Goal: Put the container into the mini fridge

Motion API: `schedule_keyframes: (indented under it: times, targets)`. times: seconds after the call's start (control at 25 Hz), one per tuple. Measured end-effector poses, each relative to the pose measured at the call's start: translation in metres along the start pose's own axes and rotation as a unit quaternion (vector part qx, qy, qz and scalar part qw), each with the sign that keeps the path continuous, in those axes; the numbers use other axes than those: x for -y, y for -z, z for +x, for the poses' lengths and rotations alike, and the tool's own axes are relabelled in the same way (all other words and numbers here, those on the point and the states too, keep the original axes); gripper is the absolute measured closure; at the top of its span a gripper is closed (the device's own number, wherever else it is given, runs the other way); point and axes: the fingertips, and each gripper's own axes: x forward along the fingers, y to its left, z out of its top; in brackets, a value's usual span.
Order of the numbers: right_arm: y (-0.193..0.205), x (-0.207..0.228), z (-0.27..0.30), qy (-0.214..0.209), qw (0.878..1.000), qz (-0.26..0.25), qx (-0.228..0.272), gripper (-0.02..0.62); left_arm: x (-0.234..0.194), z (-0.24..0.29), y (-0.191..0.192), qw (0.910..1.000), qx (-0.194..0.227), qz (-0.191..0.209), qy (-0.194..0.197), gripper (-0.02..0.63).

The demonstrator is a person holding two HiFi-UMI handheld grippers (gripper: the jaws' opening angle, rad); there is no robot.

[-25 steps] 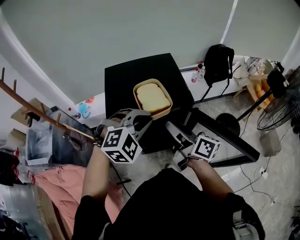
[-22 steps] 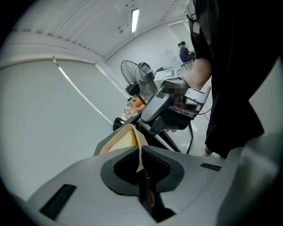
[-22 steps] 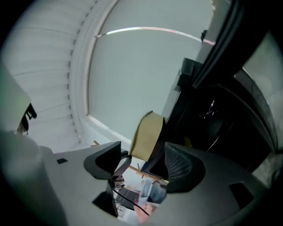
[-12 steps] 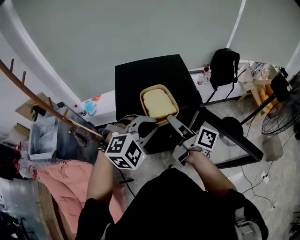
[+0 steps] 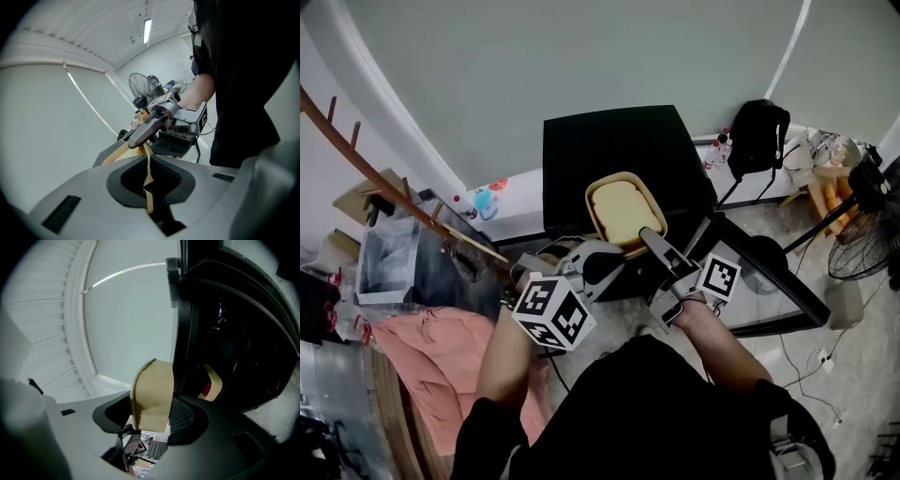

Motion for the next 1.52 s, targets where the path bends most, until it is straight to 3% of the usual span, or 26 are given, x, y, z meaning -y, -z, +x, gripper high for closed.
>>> schedule_keyframes:
  times: [0.16, 0.44, 0.76, 0.96, 1.2, 1.52]
  targets:
    - [0.006, -0.002, -0.003, -0.013, 1.000, 0.002, 0.004, 0.367, 0.006, -0.006, -0.001, 0.9996, 0.023, -0.014, -0.011, 0.569]
    - [0.014, -0.005, -0.017, -0.031, 1.000, 0.000, 0.004, 0.368, 0.017, -0.016, -0.007, 0.9900, 0.106, -0.092, -0.011, 0.526]
    - [0.024, -0.010, -0.046, -0.067, 0.998, 0.005, 0.010, 0.370, 0.039, -0.035, -0.002, 0.9739, 0.155, -0.165, -0.018, 0.509]
    - [0.031, -0.011, -0.066, -0.081, 0.997, -0.001, 0.011, 0.370, 0.043, -0.043, 0.009, 0.9557, 0.200, -0.214, -0.034, 0.509]
    - [0.040, 0.003, -0.088, -0.073, 0.997, -0.012, 0.017, 0.370, 0.052, -0.031, 0.038, 0.9487, 0.177, -0.257, -0.050, 0.511]
    - [0.028, 0.047, -0.105, -0.020, 0.999, -0.013, 0.036, 0.370, 0.063, -0.003, 0.055, 0.9420, 0.155, -0.294, -0.048, 0.512]
